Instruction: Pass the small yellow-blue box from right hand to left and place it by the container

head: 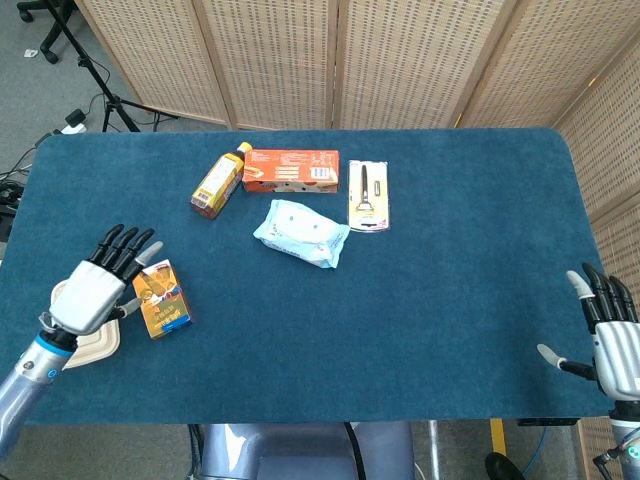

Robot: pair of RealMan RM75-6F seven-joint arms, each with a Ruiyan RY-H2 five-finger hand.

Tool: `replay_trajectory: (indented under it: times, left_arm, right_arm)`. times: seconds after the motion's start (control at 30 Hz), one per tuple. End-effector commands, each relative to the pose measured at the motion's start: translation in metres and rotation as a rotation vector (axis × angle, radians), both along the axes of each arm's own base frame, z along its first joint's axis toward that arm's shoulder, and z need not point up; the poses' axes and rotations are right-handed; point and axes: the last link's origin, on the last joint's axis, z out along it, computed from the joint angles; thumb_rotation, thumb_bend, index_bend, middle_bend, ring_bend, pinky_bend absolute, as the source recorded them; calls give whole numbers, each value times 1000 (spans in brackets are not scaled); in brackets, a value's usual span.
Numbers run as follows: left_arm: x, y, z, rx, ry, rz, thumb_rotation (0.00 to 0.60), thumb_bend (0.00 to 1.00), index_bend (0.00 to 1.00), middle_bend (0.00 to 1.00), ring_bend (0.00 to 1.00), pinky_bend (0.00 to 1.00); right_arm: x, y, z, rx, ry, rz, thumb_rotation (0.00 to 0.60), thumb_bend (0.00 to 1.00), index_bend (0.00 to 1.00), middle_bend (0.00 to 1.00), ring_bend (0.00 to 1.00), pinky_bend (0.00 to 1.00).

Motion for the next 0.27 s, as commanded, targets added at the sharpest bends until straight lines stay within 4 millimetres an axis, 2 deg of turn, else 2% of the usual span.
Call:
replay_trajectory:
  times: [0.03, 0.27]
  left_arm:
    - [-21, -34, 29, 156, -125, 311, 600, 0, 0, 0, 0, 0]
    - [-39, -64, 27, 242, -284, 506, 600, 0, 0, 0, 0, 0]
  right_arm:
    - [1, 1, 0, -1, 3, 3, 600, 0, 0, 0, 0, 0]
    - [1, 3, 2, -8, 10, 7, 600, 0, 0, 0, 0, 0]
